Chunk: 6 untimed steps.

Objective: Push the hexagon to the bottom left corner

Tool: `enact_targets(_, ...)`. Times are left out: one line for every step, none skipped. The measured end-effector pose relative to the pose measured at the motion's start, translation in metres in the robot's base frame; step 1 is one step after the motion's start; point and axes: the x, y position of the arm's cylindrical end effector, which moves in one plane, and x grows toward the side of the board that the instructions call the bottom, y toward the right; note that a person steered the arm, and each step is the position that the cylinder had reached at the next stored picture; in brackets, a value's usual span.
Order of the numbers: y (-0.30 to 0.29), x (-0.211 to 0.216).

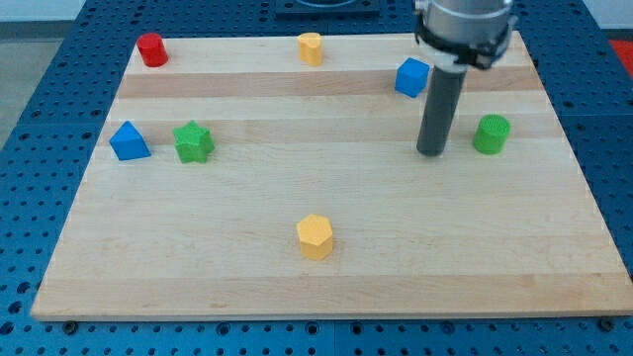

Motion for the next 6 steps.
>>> enact_targets(0.001,0.04)
enact_targets(-0.003,0.07)
enact_targets(-0.043,0.102)
enact_targets(-0.103,0.107)
enact_targets(-0.175,0.107)
enact_targets(-0.248,0.107)
